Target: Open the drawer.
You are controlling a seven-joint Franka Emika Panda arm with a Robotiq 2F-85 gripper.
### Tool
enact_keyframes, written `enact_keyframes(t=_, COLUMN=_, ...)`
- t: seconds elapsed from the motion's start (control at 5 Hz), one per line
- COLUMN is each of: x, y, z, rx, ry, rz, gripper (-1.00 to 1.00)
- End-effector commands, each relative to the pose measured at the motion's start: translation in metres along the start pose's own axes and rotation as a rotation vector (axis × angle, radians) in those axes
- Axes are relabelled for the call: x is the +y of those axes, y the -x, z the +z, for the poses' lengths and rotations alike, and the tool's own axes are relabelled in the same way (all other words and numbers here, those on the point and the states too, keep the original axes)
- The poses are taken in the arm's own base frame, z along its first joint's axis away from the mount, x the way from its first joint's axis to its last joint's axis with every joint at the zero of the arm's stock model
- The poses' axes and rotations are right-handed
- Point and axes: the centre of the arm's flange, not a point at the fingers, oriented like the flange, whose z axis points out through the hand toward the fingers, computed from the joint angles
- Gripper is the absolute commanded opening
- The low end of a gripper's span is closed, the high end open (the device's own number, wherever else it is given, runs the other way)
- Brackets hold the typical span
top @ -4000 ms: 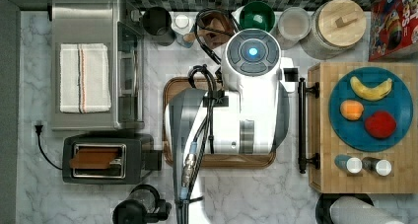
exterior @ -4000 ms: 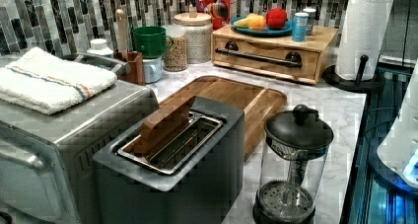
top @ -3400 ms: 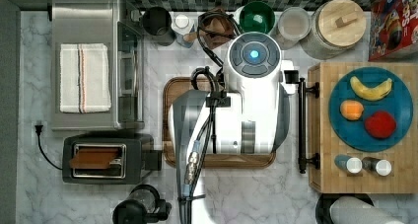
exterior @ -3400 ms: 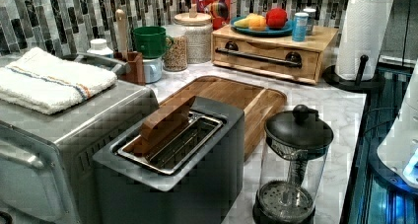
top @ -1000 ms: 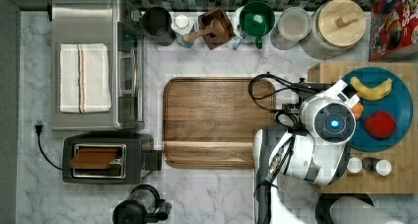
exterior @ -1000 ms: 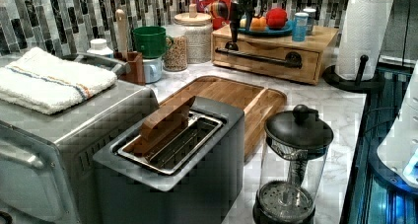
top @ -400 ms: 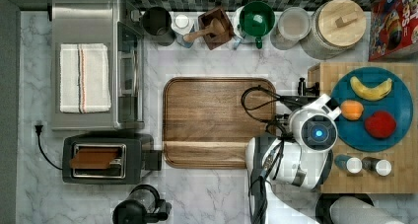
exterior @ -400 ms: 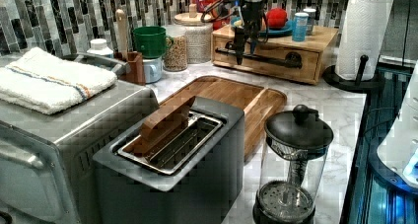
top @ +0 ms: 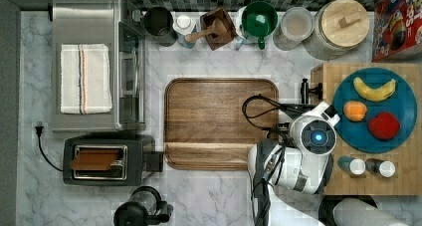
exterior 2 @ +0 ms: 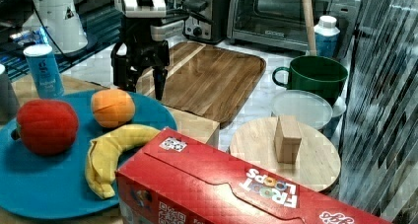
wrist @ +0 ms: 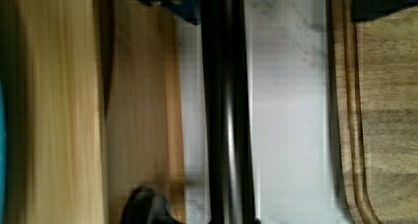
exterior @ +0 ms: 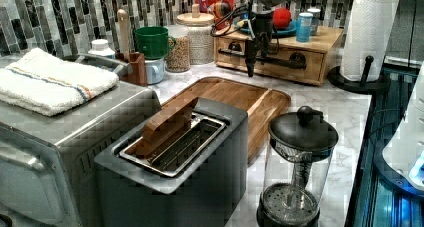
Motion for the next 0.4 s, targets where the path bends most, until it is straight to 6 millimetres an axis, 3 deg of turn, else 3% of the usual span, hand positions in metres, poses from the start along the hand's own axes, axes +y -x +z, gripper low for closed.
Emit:
enact_keyframes(t=0.2, x=-0.049, y=-0.045, z=-0.017, rx=0.036, ry=-0.033, rz=-0.073, gripper=1.0)
enact_keyframes(t=0.4, x=-0.081, y=-0.047, z=-0.017, rx=0.042, ry=-0.044, rz=-0.083, gripper=1.0)
